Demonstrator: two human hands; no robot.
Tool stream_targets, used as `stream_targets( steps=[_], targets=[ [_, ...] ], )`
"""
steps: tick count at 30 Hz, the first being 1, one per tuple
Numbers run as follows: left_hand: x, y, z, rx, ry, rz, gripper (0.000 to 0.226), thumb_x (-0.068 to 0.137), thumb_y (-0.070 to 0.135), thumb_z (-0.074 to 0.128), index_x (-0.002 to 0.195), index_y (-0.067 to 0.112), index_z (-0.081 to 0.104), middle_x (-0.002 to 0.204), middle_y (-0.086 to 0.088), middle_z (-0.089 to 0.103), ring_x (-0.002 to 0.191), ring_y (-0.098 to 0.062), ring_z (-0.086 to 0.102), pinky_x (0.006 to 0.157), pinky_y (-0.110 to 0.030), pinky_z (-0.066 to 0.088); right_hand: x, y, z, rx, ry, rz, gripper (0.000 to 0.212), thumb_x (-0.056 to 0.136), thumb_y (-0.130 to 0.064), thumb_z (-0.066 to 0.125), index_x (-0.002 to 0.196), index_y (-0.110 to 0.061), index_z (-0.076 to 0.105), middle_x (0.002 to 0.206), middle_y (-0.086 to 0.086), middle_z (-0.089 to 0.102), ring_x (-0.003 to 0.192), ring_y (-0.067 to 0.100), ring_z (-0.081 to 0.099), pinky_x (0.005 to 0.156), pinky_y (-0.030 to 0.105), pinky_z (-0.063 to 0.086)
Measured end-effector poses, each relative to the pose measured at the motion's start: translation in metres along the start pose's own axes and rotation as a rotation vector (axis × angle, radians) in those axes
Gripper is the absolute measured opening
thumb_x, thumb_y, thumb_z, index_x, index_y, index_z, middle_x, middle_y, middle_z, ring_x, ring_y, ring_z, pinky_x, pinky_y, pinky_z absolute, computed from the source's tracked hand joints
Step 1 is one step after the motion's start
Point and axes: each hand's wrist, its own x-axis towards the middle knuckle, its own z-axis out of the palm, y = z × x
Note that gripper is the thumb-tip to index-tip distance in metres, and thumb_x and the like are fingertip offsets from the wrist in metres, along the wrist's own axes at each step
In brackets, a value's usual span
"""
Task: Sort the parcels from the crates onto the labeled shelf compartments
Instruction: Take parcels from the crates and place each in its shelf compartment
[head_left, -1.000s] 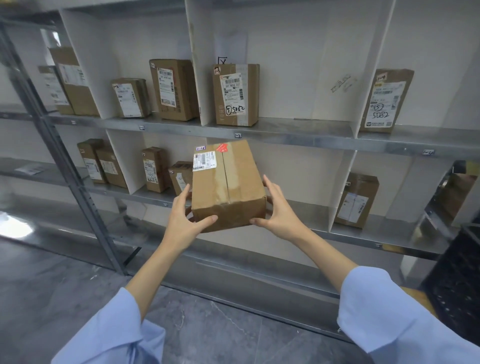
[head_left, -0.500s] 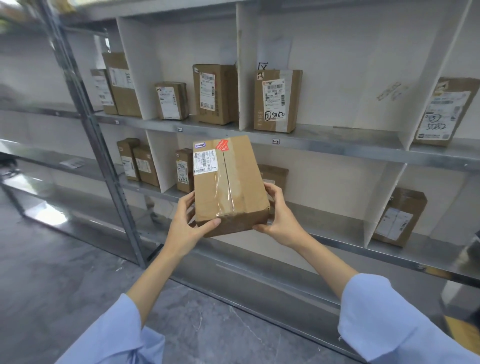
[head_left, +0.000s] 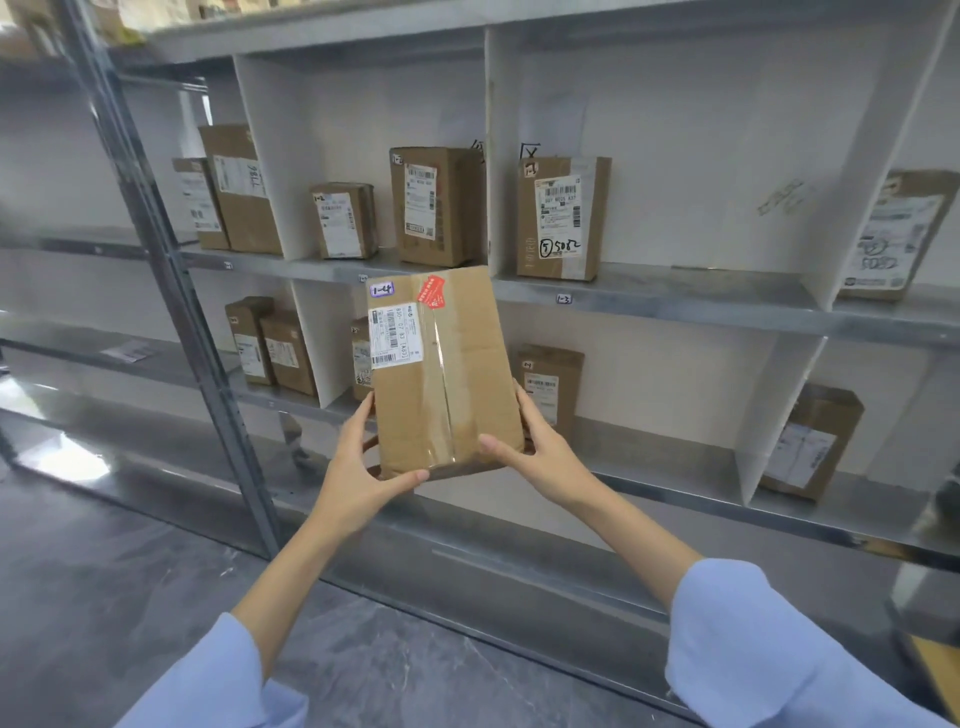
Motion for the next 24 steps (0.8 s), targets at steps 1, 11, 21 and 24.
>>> stream_targets(
  steps=[1, 11, 21, 24],
  targets=[
    [0.003, 0.000, 0.003, 0.022, -0.011, 0.019, 0.116, 0.061, 0.038, 0.091, 0.151, 0.040, 0.018, 0.149, 0.022, 0.025, 0.131, -0.006, 0.036, 0.103, -0.033, 0.037, -0.002, 0.001, -0.003, -0.013, 0.013, -0.002, 0.097, 0.084, -0.052, 0.072, 0.157, -0.038, 0.010, 0.150, -0.024, 0.039, 0.132, -0.006, 0.042, 0.113, 0.032, 0.039],
    [0.022, 0.046, 0.106, -0.124, -0.172, 0.111, 0.098, 0.068, 0.017, 0.088, 0.139, 0.036, 0.025, 0.147, 0.012, 0.031, 0.132, -0.011, 0.036, 0.099, -0.034, 0.046, -0.056, 0.020, -0.098, -0.063, 0.251, 0.090, 0.092, 0.080, -0.025, 0.082, 0.147, -0.022, 0.020, 0.142, -0.013, 0.036, 0.130, 0.004, 0.039, 0.105, 0.022, 0.038],
    [0.012, 0.133, 0.276, -0.199, -0.322, 0.224, 0.103, 0.070, 0.010, 0.087, 0.148, 0.031, 0.025, 0.148, 0.018, 0.032, 0.130, -0.009, 0.040, 0.090, -0.005, 0.042, -0.154, 0.046, -0.250, -0.185, 0.495, 0.167, 0.095, 0.082, -0.036, 0.079, 0.153, -0.034, 0.017, 0.138, -0.024, 0.044, 0.128, 0.003, 0.045, 0.109, 0.031, 0.041],
    [0.001, 0.170, 0.328, -0.250, -0.355, 0.244, 0.096, 0.073, 0.008, 0.085, 0.144, 0.035, 0.026, 0.143, 0.019, 0.033, 0.125, -0.004, 0.041, 0.074, 0.002, 0.041, -0.185, 0.049, -0.299, -0.278, 0.559, 0.196, 0.093, 0.080, -0.040, 0.079, 0.151, -0.037, 0.019, 0.132, -0.027, 0.044, 0.126, 0.003, 0.045, 0.110, 0.037, 0.042]
  ],
)
